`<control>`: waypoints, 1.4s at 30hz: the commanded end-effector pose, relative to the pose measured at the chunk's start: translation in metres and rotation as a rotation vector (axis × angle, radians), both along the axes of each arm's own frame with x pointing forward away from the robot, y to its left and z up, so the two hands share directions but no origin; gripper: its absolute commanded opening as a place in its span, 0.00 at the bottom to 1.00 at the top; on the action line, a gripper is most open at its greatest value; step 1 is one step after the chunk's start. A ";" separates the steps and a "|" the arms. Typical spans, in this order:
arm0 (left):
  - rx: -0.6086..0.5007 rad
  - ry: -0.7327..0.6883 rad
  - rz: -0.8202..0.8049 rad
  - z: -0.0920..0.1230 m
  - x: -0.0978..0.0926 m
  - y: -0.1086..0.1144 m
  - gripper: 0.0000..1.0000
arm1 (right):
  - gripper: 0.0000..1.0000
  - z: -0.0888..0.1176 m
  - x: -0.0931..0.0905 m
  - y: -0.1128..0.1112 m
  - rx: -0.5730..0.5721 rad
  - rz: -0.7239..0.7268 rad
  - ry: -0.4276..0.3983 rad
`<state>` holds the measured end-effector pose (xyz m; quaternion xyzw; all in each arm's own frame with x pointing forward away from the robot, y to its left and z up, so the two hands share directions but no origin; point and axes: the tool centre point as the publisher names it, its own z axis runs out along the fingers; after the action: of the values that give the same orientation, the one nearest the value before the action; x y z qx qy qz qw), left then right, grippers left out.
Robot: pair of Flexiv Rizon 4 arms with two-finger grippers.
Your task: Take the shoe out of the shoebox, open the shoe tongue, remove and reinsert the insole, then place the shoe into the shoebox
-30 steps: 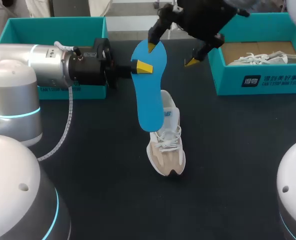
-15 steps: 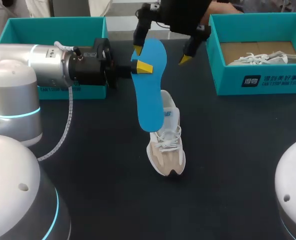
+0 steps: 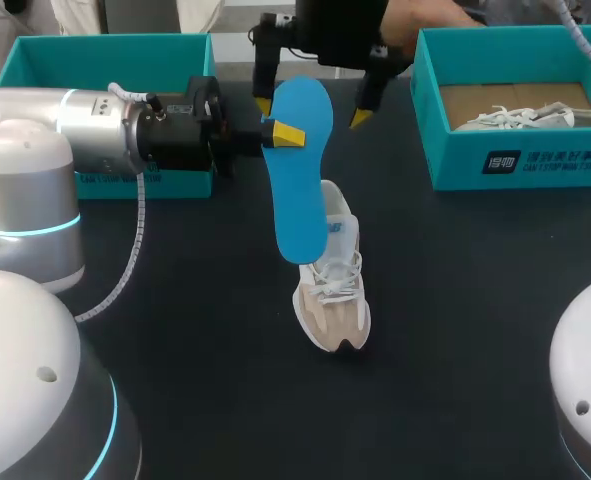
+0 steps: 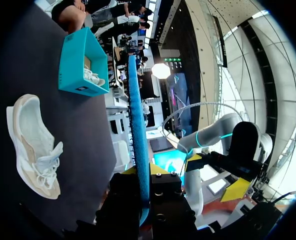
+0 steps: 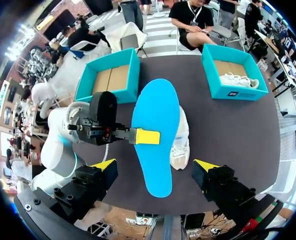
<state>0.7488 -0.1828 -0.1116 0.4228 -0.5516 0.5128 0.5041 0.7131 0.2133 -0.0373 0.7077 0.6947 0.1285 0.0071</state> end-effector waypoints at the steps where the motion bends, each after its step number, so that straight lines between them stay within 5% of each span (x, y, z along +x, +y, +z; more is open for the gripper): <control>1: 0.001 0.000 -0.001 0.000 0.000 0.000 0.00 | 1.00 -0.002 0.006 0.000 0.002 0.003 0.010; 29: 0.001 0.000 -0.001 0.000 0.000 0.000 0.00 | 1.00 -0.002 0.006 0.000 0.002 0.003 0.010; 42: 0.001 0.000 -0.001 0.000 0.000 0.000 0.00 | 1.00 -0.009 -0.004 -0.035 0.288 0.103 -0.104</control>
<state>0.7488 -0.1828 -0.1116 0.4228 -0.5516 0.5128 0.5041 0.7150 0.2071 -0.0352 0.6791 0.7083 0.1922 -0.0110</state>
